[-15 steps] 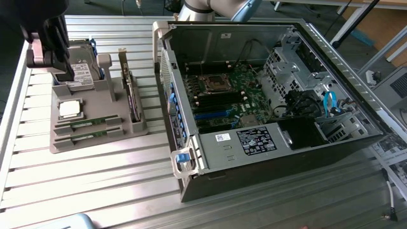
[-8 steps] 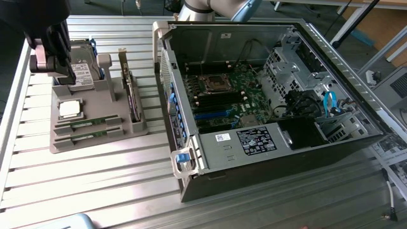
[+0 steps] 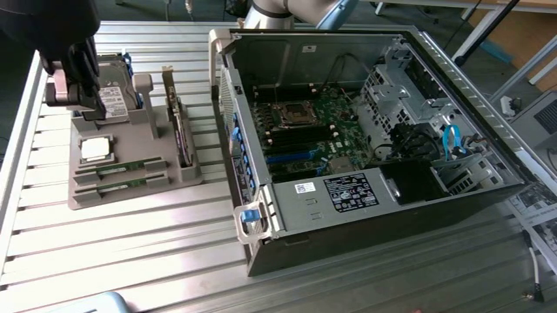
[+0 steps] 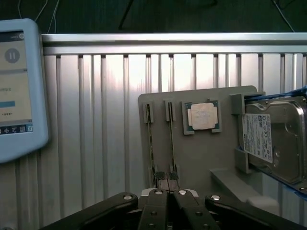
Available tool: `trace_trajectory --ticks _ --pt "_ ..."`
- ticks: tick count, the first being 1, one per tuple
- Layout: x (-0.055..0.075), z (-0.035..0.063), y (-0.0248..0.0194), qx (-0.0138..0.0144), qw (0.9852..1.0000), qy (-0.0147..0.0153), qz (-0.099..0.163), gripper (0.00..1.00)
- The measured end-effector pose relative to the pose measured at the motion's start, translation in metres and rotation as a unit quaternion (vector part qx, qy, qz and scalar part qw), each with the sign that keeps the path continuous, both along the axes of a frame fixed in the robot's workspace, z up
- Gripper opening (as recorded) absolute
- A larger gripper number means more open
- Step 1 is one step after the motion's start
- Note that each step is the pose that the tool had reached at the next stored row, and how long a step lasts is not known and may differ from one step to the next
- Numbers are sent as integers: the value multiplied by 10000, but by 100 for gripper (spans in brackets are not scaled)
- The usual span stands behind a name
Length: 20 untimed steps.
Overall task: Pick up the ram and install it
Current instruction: 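Pick up the ram and move it above insertion slot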
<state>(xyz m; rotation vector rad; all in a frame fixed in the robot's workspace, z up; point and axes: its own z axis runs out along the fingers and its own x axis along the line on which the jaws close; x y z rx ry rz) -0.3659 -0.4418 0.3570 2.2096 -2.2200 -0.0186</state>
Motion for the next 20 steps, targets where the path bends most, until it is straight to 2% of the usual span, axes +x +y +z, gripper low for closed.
trace_trajectory --ticks 5,16,20 --pt "0 -41 0 0 10000 0 35 11" --pt "0 -47 0 1 10000 -1 45 11" --pt "0 -88 0 0 10000 -1 45 11"
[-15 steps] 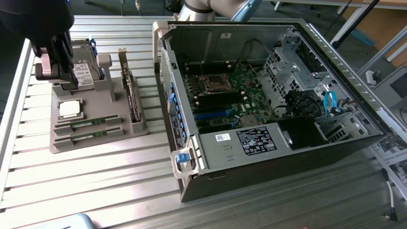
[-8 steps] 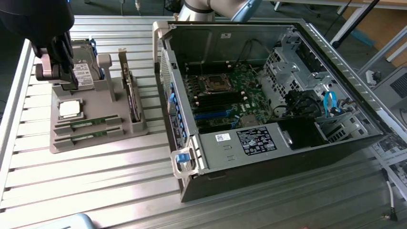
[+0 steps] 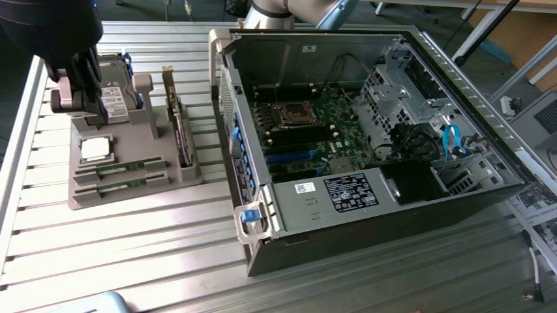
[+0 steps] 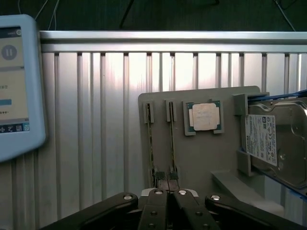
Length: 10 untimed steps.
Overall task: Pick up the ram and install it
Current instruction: 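Pick up the ram and move it above insertion slot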
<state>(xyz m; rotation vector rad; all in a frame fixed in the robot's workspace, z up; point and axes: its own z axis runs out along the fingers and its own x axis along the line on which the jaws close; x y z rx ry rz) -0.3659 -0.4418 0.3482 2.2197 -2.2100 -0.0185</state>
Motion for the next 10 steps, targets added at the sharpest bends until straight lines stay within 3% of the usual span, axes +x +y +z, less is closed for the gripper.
trace_trajectory --ticks 10 --pt "0 -138 0 0 10000 0 0 11"
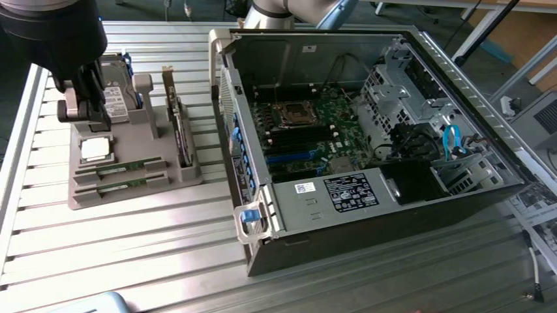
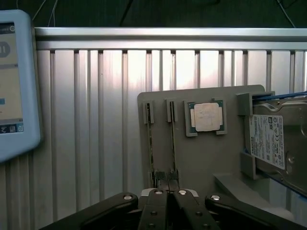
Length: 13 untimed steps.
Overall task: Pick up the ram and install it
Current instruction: 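Pick up the ram and move it above insertion slot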
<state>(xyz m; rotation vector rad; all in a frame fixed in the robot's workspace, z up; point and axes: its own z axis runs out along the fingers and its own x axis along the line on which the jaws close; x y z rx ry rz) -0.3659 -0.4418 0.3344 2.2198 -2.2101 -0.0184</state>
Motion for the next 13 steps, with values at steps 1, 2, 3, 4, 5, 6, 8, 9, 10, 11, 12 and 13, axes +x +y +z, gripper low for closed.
trace_trajectory --ticks 1,2,3,4,5,6,8,9,10,11,12,13 --pt "0 -12 0 -1 10000 1 0 11" --pt "0 -26 0 -1 10000 1 0 11" --pt "0 -37 0 -1 10000 1 0 11" --pt "0 -51 0 -1 10000 1 0 11" --pt "0 -65 0 0 10000 0 0 11" --pt "0 -78 0 0 10000 1 0 11" --pt "0 -106 0 0 10000 0 0 11" --pt "0 -121 0 -1 10000 1 0 11" --pt "0 -134 0 -1 10000 1 0 11" --pt "0 -147 0 0 10000 1 0 11" --pt "0 -158 0 -1 10000 1 0 11" --pt "0 -171 0 -1 10000 1 0 11"
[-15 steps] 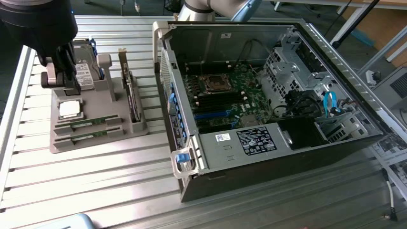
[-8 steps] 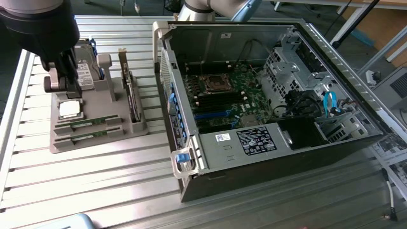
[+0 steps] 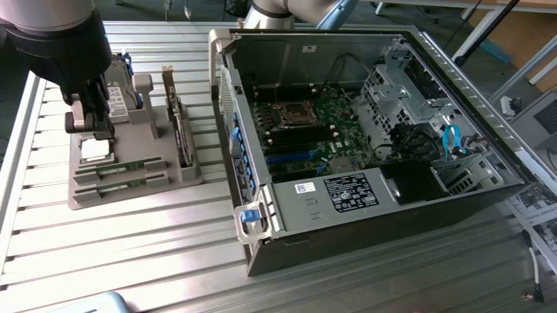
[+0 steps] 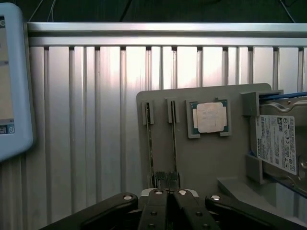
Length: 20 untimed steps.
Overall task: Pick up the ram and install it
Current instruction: 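Pick up the ram and move it above insertion slot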
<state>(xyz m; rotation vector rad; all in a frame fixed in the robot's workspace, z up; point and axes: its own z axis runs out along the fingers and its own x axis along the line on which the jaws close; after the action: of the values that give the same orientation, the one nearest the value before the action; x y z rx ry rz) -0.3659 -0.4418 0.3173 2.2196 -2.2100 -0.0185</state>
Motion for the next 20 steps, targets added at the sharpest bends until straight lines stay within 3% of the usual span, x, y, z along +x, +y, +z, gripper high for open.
trace_trajectory --ticks 9,20 --pt "0 -89 0 0 10000 0 0 11" --pt "0 -95 0 0 10000 0 0 11"
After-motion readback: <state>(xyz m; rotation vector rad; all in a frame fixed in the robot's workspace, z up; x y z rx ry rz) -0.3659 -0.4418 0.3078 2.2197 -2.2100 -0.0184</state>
